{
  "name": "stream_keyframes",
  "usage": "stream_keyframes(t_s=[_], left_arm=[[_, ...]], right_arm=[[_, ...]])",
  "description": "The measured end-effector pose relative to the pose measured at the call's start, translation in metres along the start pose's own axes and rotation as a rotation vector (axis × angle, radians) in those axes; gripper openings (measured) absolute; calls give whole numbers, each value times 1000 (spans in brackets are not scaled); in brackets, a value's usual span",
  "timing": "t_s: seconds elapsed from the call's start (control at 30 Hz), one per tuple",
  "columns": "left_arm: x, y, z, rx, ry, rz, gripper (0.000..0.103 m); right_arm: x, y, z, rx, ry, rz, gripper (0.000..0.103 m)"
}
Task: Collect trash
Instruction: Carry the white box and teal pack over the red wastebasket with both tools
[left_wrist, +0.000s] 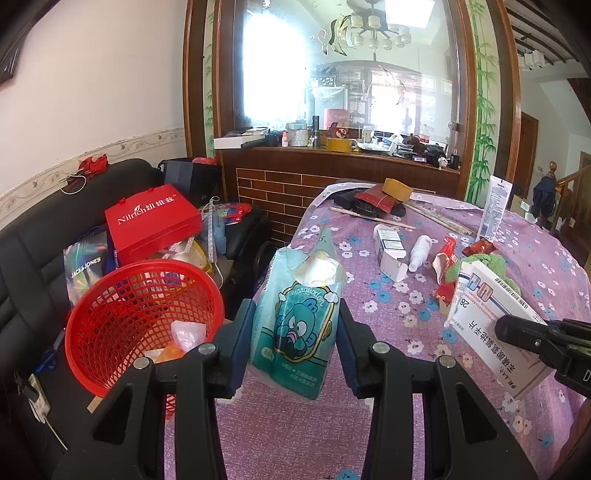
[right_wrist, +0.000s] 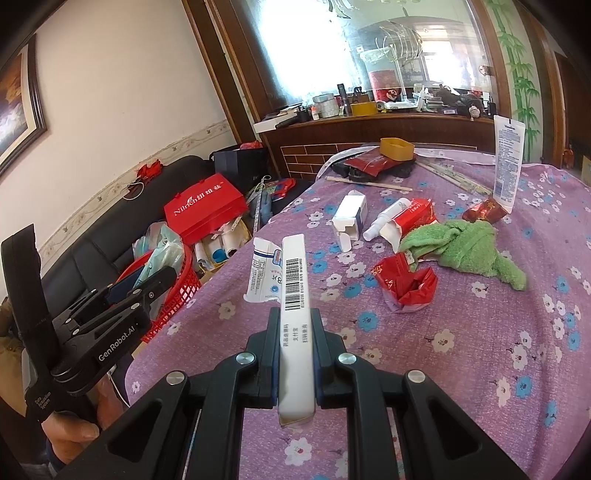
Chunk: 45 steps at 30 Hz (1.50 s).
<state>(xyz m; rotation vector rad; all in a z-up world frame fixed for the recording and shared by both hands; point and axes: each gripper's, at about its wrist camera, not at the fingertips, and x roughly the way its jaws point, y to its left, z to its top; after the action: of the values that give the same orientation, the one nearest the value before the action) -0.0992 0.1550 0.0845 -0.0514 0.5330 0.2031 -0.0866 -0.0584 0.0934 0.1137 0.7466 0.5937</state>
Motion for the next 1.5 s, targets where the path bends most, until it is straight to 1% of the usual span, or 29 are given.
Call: stream_keyframes(t_s=[0.3,1.2,1.5], left_arm=[[-2,6,2,-10,-6,8,41],[-24,52,-1,-81,-36,43,41],[-24,57,-2,-88,-33,48,41]], right_arm=[[2,6,2,-12,0,5,14],[7,46,4,-72,10,39,14],[11,53,2,-85,20,45,14]])
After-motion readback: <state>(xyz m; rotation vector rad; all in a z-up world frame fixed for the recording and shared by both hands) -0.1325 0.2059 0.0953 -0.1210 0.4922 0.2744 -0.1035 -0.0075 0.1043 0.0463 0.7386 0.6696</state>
